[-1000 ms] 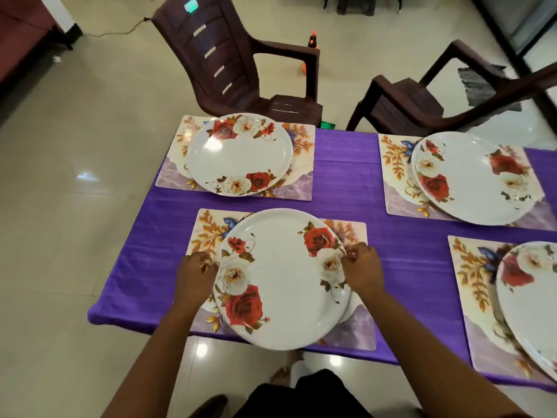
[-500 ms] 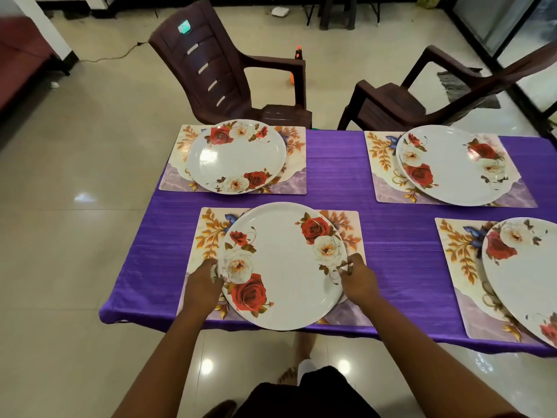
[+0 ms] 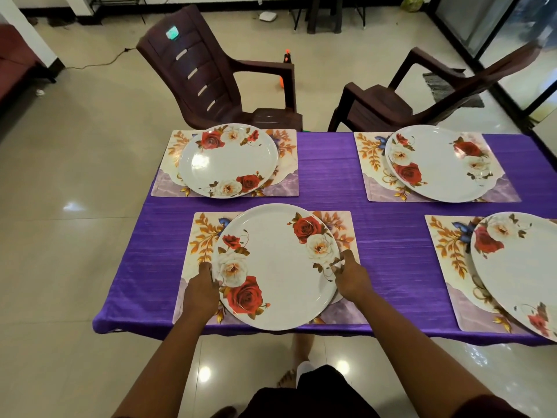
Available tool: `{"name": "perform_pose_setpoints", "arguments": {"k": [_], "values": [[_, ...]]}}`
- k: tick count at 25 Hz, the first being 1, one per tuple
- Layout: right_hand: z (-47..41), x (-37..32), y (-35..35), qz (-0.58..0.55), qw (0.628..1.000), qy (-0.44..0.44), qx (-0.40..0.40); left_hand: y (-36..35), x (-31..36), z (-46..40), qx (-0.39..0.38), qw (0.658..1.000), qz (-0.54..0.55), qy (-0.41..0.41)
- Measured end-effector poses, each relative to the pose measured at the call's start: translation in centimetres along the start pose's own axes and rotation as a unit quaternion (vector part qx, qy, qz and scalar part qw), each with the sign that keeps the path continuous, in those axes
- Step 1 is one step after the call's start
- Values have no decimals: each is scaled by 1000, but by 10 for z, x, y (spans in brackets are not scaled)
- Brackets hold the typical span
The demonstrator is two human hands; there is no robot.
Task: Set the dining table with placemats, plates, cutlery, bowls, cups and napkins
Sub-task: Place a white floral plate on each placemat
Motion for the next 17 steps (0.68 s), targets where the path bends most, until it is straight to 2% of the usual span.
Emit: {"name": "perform_pose_setpoints", "arguments": {"k": [8,17], "values": [[0,0,0,-11,1000,-6,-5,1,-1,1,-29,999,1,-15],[5,-1,-1,9,1000,22,-6,-2,-6,5,-50,994,-88,-31]]}}
Point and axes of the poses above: each hand's wrist, its own z-axis away from the middle knuckle, its own y-axis out of the back of the hand, x = y × z, the point moved 2 cm from there along -z, towards the middle knuckle, and after that the axes turned 3 degrees about z, right-handed, at the moved point
